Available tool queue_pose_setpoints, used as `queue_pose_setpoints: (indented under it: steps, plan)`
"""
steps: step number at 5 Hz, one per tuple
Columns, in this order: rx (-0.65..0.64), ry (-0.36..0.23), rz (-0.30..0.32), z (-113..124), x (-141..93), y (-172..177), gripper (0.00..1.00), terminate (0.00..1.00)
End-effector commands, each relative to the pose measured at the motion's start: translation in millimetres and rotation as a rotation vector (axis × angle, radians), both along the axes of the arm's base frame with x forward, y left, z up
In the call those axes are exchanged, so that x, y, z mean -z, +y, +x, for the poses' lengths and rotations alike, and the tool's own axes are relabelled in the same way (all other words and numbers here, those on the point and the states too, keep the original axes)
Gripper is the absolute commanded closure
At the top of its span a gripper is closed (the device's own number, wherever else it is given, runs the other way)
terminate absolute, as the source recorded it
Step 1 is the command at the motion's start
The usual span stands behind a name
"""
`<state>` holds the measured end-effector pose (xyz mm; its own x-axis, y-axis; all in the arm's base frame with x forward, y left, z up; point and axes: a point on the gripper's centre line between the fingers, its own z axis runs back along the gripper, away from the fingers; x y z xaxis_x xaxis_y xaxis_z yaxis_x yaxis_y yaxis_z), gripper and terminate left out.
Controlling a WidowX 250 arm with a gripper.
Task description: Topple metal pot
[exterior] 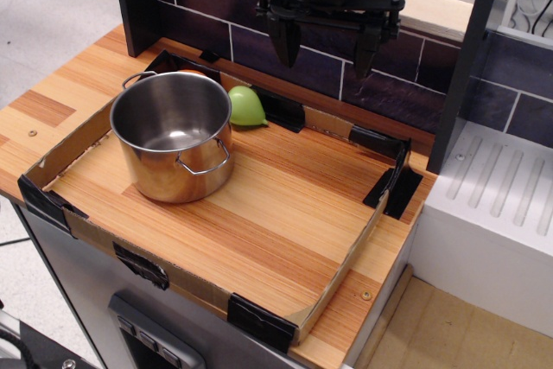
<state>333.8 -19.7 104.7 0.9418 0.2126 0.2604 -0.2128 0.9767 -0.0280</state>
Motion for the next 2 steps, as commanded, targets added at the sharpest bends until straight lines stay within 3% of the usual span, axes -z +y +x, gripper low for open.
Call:
queue_pose_setpoints:
  steps: [1, 2]
  plan:
    - [0.0, 0.0, 0.0, 0.0, 0.0, 0.0, 0.0, 0.0]
    - [0.092, -0.039, -0.001, -19.6, -28.0, 30.0, 0.0, 0.0]
